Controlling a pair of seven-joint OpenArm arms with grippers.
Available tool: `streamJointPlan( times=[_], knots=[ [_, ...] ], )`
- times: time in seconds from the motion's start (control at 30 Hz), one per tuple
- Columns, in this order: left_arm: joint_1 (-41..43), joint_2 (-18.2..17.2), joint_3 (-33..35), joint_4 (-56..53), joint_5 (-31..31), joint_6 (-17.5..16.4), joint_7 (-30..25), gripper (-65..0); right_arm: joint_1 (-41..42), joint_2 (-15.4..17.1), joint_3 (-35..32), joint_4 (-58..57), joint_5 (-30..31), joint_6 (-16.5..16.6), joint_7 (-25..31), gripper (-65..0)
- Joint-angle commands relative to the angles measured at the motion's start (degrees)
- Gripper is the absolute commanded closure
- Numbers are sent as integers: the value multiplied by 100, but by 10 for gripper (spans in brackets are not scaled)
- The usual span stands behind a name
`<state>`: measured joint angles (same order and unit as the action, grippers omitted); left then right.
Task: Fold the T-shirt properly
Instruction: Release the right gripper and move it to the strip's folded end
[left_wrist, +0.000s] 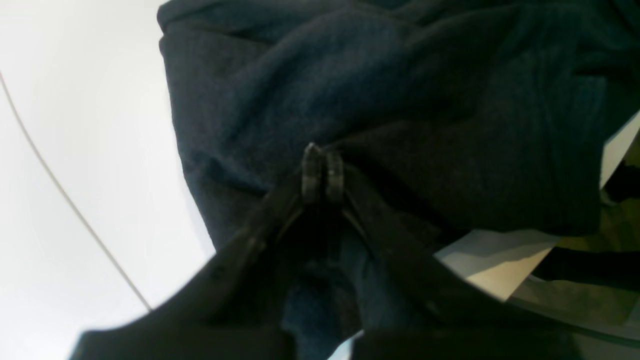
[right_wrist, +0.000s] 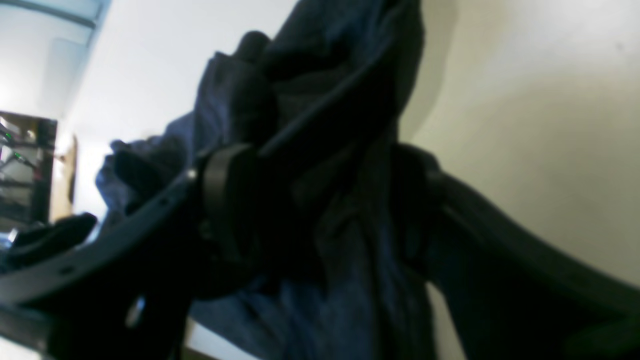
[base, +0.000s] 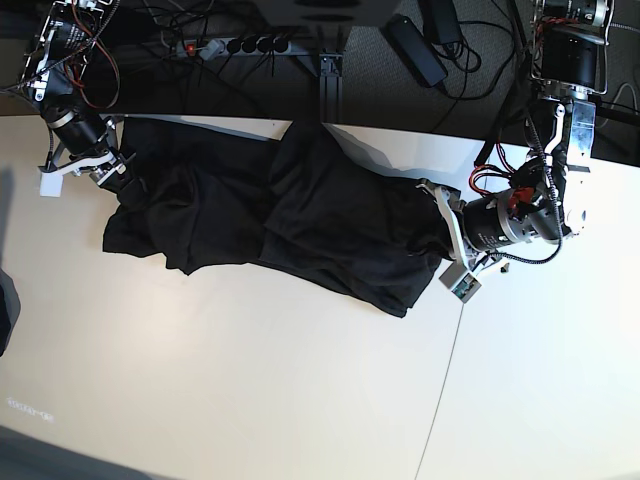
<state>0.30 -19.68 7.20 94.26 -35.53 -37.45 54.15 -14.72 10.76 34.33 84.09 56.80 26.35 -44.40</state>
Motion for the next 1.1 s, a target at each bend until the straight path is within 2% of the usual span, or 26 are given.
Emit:
streamJointPlan(
  times=[0.0,0.4,0.43,0.57,0.6,0.8,0.87,0.9,1.07],
  knots=[
    [-92,-33,-22,87,-111,83,-118,0,9,11,-44,31,20,350,-63,-408],
    [-92,-35,-22,87,-70,83,-114,0,9,-114,-157,31,-24,348,-20,-402],
    [-92,-35,-22,87,-70,83,-114,0,9,-114,-157,31,-39,348,31,-378],
    [-92,-35,-22,87,-72,85,-114,0,11,-114,-157,31,-175,348,190,-175],
    [-92,-35,-22,87,-74,83,-114,0,9,-114,-157,31,-175,348,221,-148],
    [-92,-35,-22,87,-74,85,-114,0,9,-114,-160,31,-310,348,282,-138],
    [-94,-33,-22,87,-83,85,-116,0,9,-114,-160,31,-354,350,339,-65],
    [-94,-33,-22,87,-92,85,-116,0,9,-114,-164,31,-385,350,380,-3],
    [-92,-35,-22,87,-90,85,-114,0,11,-109,-173,31,-824,350,612,0]
  ],
)
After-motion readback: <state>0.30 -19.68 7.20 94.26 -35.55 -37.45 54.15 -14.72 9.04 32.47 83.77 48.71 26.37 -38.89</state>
